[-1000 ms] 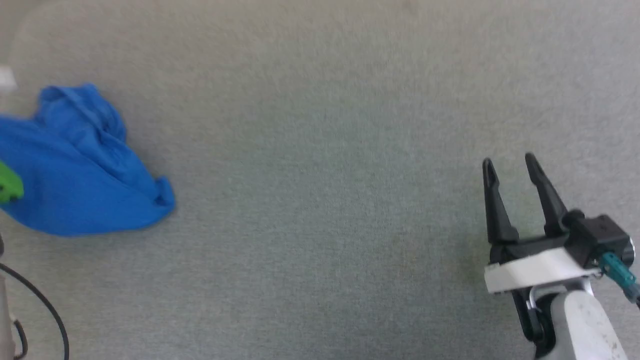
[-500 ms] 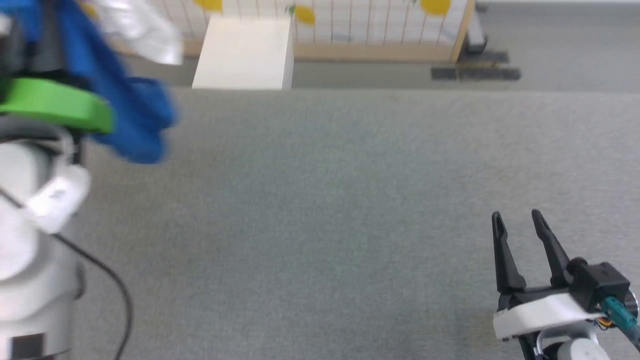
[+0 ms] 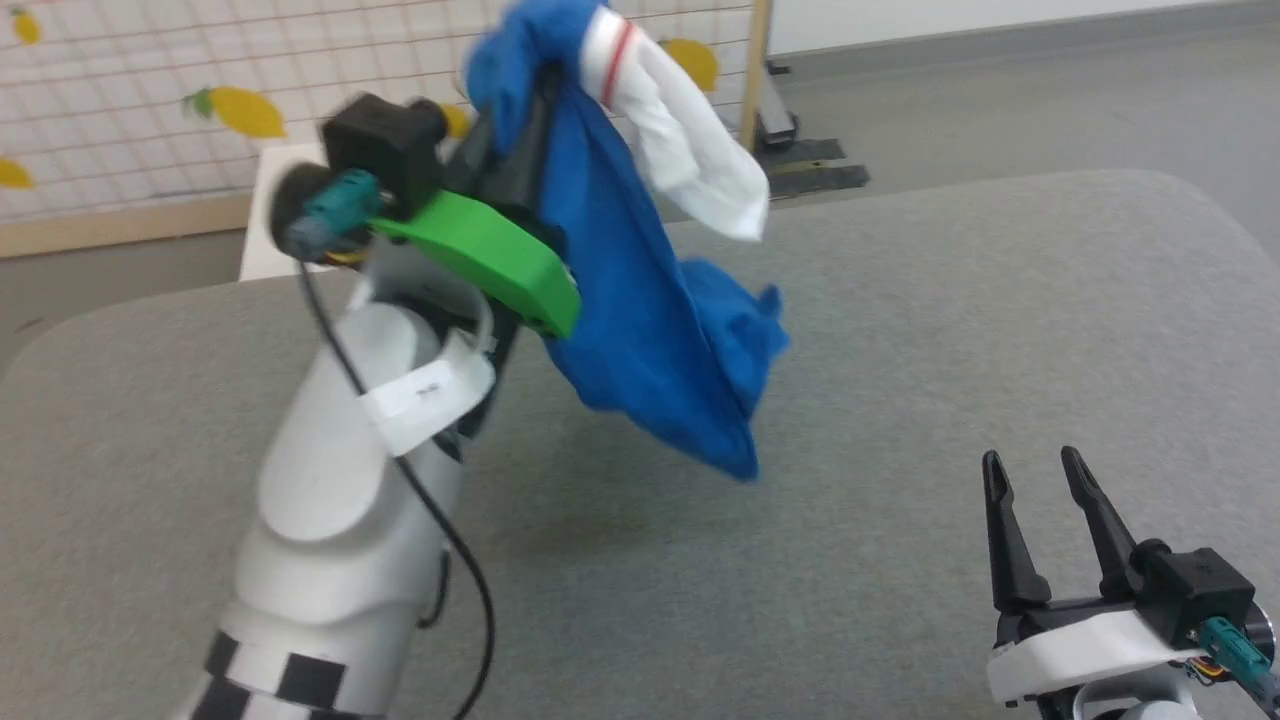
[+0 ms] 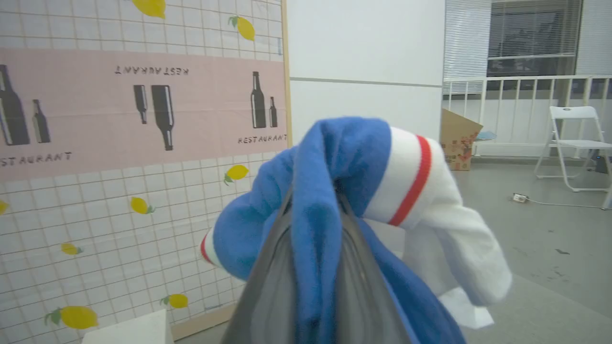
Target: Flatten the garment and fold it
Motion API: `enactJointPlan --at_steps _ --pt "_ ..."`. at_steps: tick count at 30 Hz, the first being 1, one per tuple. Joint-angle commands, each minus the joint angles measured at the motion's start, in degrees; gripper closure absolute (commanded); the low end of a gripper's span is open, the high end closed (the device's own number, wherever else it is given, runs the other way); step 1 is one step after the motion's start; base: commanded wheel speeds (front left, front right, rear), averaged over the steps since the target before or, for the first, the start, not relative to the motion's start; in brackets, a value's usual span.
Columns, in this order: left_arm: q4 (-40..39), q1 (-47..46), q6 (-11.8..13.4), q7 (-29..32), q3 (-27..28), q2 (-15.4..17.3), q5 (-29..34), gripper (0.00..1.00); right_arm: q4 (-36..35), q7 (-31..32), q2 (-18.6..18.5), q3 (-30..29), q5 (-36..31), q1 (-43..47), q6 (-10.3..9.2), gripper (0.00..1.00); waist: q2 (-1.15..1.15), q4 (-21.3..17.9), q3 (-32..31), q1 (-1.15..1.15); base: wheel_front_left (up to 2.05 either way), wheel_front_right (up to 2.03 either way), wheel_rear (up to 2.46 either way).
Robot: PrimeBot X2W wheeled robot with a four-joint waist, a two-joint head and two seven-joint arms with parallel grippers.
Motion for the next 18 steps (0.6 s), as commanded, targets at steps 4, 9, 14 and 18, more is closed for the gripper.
enactJointPlan --at_steps 4,9,14,18 --pt "7.0 3.8 0.1 5.4 -3.1 -2.2 -4.3 1.00 -0.2 -0.1 0.0 1.1 0.1 0.4 -0.10 0.00 0.34 -6.3 0.9 0.00 0.00 0.00 0.00" --pt "17.2 7.2 0.1 17.4 -8.8 -2.9 -7.3 1.00 -0.3 -0.1 0.0 1.9 0.7 -0.5 -0.10 0.00 0.34 -9.0 2.5 0.00 0.00 0.00 0.00" --pt "25.2 8.4 -0.3 30.8 -13.4 -3.1 -10.0 1.00 0.2 -0.2 0.0 2.5 0.7 -0.8 -0.10 0.00 0.34 -10.1 3.6 0.00 0.00 0.00 0.00" --pt "28.2 9.2 -0.5 38.7 -15.1 -3.1 -12.4 0.69 0.7 -0.2 0.0 2.7 0.8 -0.8 -0.10 0.00 0.34 -10.3 3.7 0.00 0.00 0.00 0.00"
